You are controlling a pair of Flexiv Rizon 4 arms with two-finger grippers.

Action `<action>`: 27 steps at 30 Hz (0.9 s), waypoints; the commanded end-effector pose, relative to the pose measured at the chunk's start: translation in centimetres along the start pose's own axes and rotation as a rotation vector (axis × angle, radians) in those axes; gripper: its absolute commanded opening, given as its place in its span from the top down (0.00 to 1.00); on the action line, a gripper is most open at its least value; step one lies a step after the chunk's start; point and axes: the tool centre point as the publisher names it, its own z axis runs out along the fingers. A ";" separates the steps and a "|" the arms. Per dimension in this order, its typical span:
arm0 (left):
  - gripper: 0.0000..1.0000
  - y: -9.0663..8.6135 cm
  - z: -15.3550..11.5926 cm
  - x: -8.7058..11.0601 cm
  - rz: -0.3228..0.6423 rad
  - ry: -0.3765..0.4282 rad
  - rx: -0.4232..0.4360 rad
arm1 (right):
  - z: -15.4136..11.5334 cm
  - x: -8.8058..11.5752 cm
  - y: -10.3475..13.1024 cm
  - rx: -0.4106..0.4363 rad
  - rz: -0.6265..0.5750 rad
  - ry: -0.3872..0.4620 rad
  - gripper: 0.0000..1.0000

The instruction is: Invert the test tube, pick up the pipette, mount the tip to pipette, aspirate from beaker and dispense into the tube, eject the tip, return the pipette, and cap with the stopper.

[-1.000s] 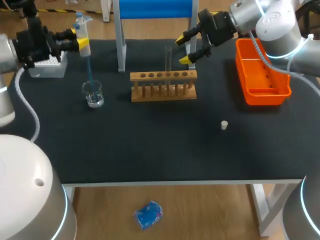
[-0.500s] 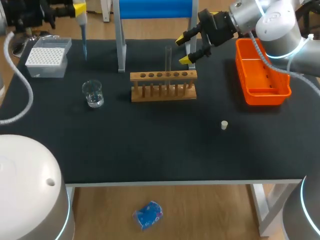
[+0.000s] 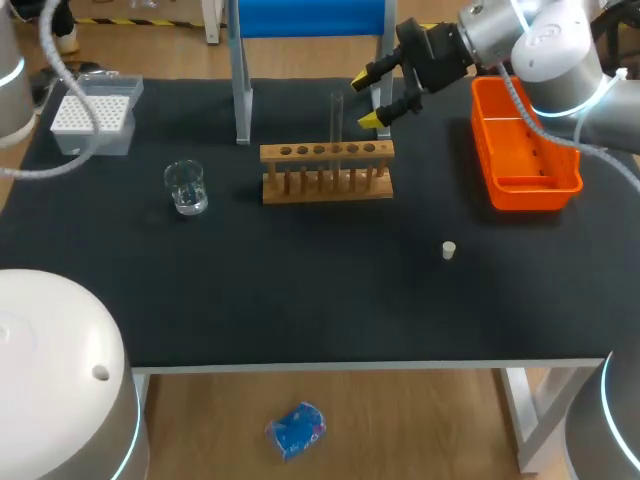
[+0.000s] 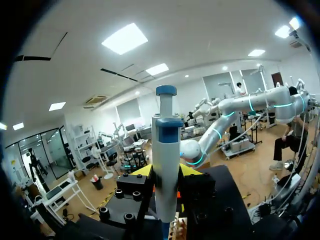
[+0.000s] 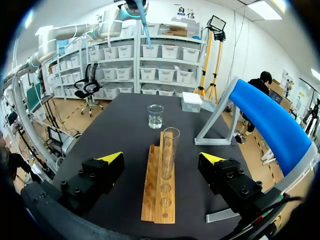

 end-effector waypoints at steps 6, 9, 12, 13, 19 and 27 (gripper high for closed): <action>1.00 -0.7 9.7 -0.5 -0.011 0.169 0.045 | -0.1 0.0 0.0 0.000 -0.001 0.000 0.00; 1.00 -0.1 11.6 -0.7 -0.033 0.191 0.043 | -0.1 0.0 0.0 0.000 -0.001 0.000 0.00; 1.00 0.5 12.9 -1.0 -0.055 0.206 0.041 | -0.1 0.0 0.0 0.000 -0.001 0.000 0.00; 1.00 0.6 13.2 -1.1 -0.064 0.211 0.039 | -0.1 0.0 0.0 0.000 -0.001 0.000 0.00; 1.00 2.3 14.3 -1.4 -0.117 0.213 0.037 | -0.1 0.0 0.0 0.000 -0.001 0.000 0.00; 1.00 2.9 14.3 -1.4 -0.136 0.197 0.040 | -0.1 0.0 0.0 0.000 -0.001 0.000 0.00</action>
